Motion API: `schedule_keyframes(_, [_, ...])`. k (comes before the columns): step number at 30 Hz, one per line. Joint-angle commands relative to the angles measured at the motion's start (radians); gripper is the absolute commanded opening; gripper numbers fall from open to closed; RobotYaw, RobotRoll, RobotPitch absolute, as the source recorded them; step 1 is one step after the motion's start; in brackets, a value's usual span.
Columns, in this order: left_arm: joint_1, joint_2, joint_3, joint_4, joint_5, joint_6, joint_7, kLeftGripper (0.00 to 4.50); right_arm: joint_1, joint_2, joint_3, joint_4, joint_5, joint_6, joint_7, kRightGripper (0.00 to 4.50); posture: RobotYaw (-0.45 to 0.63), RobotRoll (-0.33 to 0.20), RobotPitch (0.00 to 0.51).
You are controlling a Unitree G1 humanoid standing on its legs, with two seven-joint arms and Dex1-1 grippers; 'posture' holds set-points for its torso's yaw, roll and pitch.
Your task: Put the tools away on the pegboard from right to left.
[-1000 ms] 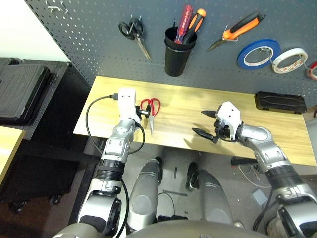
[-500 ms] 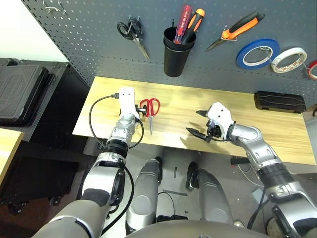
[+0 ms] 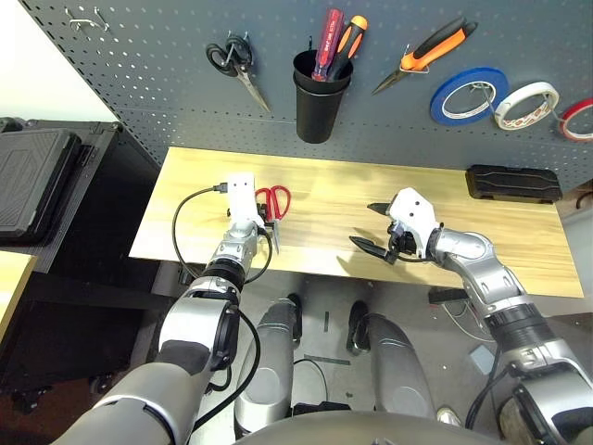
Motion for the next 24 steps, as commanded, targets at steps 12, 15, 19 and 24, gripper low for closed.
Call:
schedule_keyframes(12, [0.296,-0.042,0.032,-0.718,-0.054,0.185,0.03,0.02,0.012,-0.017,-0.095,0.01,0.149,-0.141,0.113,4.5,0.23,0.0,0.269])
schedule_keyframes(15, [0.351,-0.03,0.04,-0.881,-0.069,0.2,0.013,0.02,0.009,-0.019,-0.134,0.011,0.202,-0.193,0.155,4.5,0.23,0.0,0.264])
schedule_keyframes(19, [0.406,-0.014,0.037,-1.064,-0.087,0.225,-0.021,0.02,0.006,-0.021,-0.189,-0.007,0.284,-0.23,0.205,4.5,0.24,0.0,0.26])
schedule_keyframes(24, [0.437,0.002,0.041,-1.253,-0.131,0.266,-0.056,0.02,0.009,-0.053,-0.255,-0.079,0.388,-0.198,0.254,4.5,0.24,0.0,0.261])
